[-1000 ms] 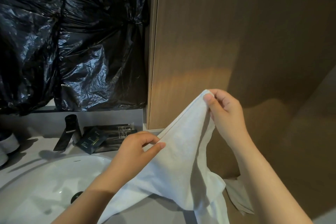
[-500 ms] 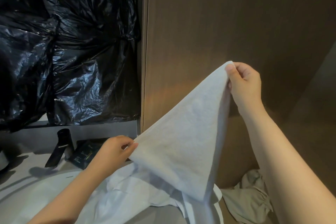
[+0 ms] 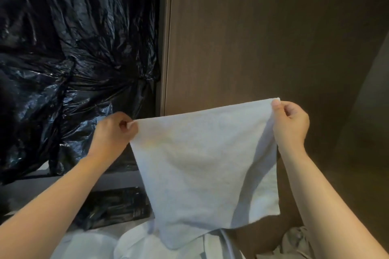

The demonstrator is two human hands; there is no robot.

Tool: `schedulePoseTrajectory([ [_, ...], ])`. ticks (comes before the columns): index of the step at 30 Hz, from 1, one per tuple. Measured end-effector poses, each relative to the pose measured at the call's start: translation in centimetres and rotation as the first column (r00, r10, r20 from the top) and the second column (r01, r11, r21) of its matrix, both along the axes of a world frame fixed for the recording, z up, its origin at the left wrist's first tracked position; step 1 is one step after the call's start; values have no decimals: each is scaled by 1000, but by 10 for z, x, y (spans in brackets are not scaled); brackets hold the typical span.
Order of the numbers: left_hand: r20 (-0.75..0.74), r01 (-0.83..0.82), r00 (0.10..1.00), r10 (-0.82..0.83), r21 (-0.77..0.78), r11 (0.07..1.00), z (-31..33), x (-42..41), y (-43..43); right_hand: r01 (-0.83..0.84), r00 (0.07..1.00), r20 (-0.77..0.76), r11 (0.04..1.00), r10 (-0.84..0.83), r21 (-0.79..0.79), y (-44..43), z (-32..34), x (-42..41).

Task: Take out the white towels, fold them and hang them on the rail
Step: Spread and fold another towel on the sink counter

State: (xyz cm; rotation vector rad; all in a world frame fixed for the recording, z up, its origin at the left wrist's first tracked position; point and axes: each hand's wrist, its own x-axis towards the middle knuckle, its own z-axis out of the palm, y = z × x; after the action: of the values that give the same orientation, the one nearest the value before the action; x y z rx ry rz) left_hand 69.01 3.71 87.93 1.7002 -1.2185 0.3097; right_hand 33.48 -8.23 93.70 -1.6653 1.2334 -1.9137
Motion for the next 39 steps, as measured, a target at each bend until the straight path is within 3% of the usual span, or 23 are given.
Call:
schedulePoseTrajectory([
  [6,90,-33,995,33,4,999,5,-8,-5,40,996,-74,997,-44,-58,2,-12,-8],
  [12,-234,31,971,-57,-113,993,14,-25,-1,71,993,-81,991,-81,-112,14,-17,-5],
  [16,-324,78,934,-151,-228,971,26,-34,7,43,998,-33,996,-45,-72,16,-20,-13],
  [19,-348,81,924,-161,-233,969,34,-35,10,36,999,-37,998,-38,-46,17,-22,-20],
  [24,-347,76,930,-117,-129,989,30,-23,-3,-7,995,-102,991,21,134,7,-26,-31],
  [30,-249,33,968,27,232,972,-44,-13,-18,62,954,-295,923,57,379,-6,-85,-21],
  [35,-279,34,959,39,252,967,-98,-23,-7,148,903,-425,890,55,430,-1,-141,-15],
  [39,-331,78,943,10,252,965,-104,-31,1,152,904,-422,868,72,474,4,-162,-12],
])
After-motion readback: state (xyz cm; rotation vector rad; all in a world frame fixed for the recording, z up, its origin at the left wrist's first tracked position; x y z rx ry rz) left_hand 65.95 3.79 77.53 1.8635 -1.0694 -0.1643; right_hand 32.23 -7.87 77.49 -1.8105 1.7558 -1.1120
